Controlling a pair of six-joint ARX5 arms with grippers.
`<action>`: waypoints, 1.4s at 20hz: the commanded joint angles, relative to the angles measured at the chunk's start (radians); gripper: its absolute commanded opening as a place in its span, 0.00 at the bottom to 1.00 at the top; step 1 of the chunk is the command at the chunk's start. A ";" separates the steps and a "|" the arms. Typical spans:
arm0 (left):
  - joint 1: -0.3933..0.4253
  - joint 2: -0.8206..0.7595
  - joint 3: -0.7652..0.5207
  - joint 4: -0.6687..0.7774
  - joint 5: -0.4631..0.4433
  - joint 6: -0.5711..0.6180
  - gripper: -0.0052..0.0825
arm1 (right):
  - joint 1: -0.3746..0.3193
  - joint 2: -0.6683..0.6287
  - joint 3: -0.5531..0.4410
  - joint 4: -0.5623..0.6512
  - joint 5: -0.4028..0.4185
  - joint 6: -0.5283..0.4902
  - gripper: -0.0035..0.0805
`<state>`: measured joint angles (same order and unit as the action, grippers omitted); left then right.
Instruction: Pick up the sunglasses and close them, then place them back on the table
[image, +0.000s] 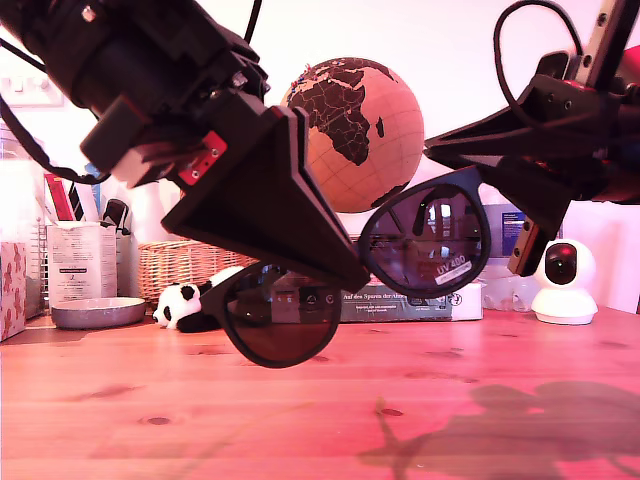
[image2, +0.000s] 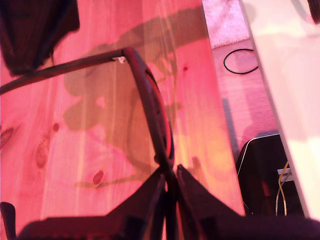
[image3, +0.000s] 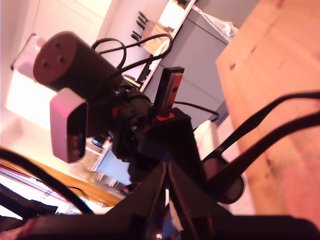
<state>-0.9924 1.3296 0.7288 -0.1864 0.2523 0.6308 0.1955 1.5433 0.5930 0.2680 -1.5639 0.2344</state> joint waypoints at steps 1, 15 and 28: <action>0.002 -0.022 -0.006 0.014 0.002 -0.003 0.04 | -0.006 0.012 0.006 -0.004 -0.046 -0.034 0.03; 0.002 -0.053 -0.006 0.088 0.050 -0.003 0.04 | 0.095 0.048 0.006 0.000 -0.013 -0.084 0.03; 0.006 -0.053 -0.008 0.092 0.055 -0.048 0.04 | 0.157 0.051 0.011 -0.035 0.241 -0.049 0.03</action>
<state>-0.9916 1.2922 0.7284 -0.1047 0.3050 0.5968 0.3733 1.5822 0.6033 0.2249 -1.3499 0.1768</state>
